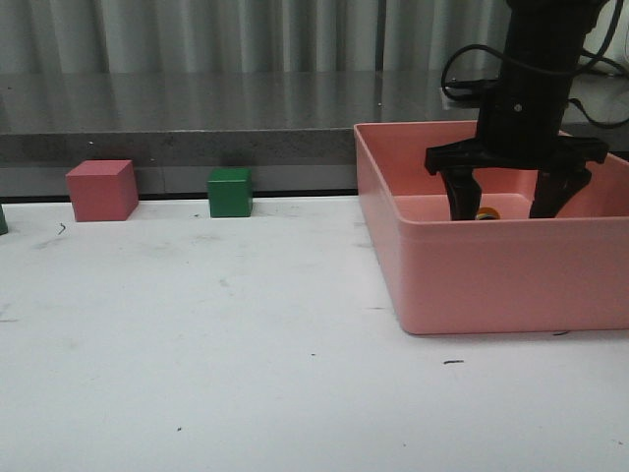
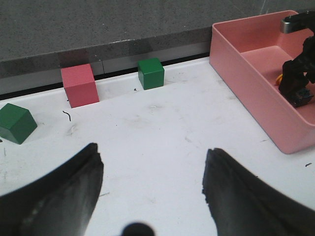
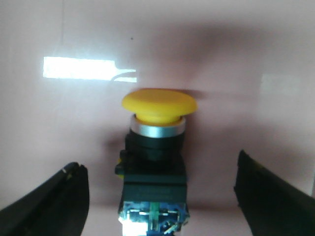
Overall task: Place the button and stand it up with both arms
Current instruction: 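Lower the right gripper into the pink bin around the yellow button, then grasp the button with the right gripper and lift it out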
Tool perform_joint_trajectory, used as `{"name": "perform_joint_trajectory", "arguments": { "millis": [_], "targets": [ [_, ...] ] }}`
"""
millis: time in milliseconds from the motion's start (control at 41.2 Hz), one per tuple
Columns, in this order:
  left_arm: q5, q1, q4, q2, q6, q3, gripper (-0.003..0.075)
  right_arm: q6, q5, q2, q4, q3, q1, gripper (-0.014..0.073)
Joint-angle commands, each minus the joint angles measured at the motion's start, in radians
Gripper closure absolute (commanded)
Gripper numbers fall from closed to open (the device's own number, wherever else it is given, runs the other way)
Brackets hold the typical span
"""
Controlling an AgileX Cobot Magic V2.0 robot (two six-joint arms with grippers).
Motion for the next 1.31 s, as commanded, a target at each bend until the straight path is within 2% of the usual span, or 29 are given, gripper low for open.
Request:
{"name": "perform_joint_trajectory", "arguments": {
  "millis": [0,170,292,413,680,972,1288],
  "targets": [
    [-0.078,-0.01,-0.006,0.004,-0.001,-0.039,0.0279,0.0,-0.004,-0.04,-0.012,-0.037,-0.007,-0.0015],
    [-0.078,-0.01,-0.006,0.004,-0.001,-0.039,0.0279,0.0,0.002,-0.034,0.011,-0.037,-0.007,0.0085],
    [-0.078,-0.01,-0.006,0.004,-0.001,-0.039,0.0279,0.0,0.006,-0.034,0.028,-0.037,-0.007,0.0234],
    [-0.078,-0.01,-0.006,0.004,-0.001,-0.039,0.0279,0.0,0.01,-0.034,0.044,-0.037,-0.007,0.0326],
    [-0.078,-0.01,-0.006,0.004,-0.001,-0.039,0.0279,0.0,0.096,-0.041,0.044,-0.078,-0.007,0.0337],
    [-0.078,-0.01,-0.006,0.004,-0.001,-0.039,0.0279,0.0,0.132,-0.149,0.044,-0.099,-0.001,0.0337],
    [-0.078,-0.01,-0.006,0.004,-0.001,-0.039,0.0279,0.0,0.184,-0.291,0.044,-0.099,0.087,0.0337]
  ]
}}
